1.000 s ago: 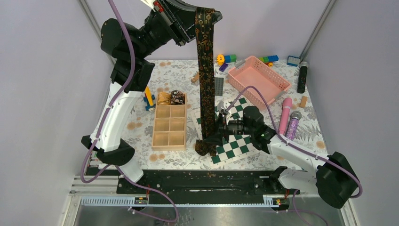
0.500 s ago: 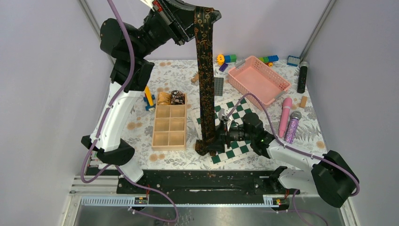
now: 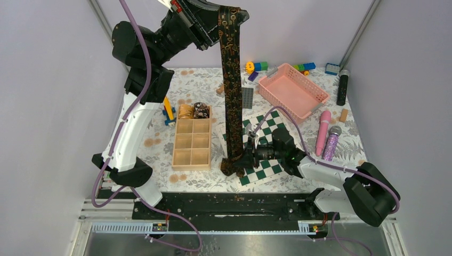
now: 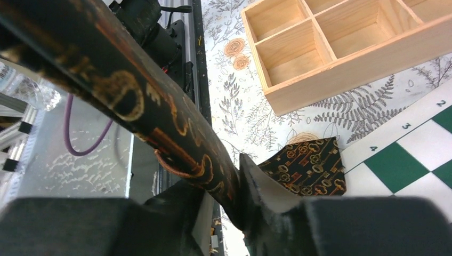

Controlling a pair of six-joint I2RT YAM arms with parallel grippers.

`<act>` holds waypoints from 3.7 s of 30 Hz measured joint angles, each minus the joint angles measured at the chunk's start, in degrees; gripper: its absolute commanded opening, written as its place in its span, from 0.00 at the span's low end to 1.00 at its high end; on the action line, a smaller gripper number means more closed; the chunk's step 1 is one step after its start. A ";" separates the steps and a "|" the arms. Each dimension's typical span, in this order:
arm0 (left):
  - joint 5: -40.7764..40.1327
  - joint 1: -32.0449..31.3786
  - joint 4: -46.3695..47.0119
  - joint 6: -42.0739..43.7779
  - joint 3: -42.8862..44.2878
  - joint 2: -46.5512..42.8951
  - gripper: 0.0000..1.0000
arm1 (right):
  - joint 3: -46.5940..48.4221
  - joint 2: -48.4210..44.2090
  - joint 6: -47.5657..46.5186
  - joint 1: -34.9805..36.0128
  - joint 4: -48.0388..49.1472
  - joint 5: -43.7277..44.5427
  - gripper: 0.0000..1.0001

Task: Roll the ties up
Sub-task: Flatten out the tie at the center of the board.

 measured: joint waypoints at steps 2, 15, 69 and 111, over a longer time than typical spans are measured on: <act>-0.02 0.20 0.00 0.02 0.00 0.00 0.00 | 0.07 0.00 -0.02 0.00 -0.59 0.09 0.07; -4.33 2.95 -4.68 8.76 -3.13 -0.96 0.00 | 28.89 -8.17 -8.24 -0.26 -55.52 19.45 0.00; -44.26 7.74 40.46 14.64 -79.10 10.73 0.00 | 27.12 -3.48 -25.51 -29.49 -105.44 57.79 0.00; -44.85 11.72 4.87 -0.31 -73.22 -1.92 0.81 | 31.08 -3.26 -26.84 -29.68 -107.80 56.04 0.92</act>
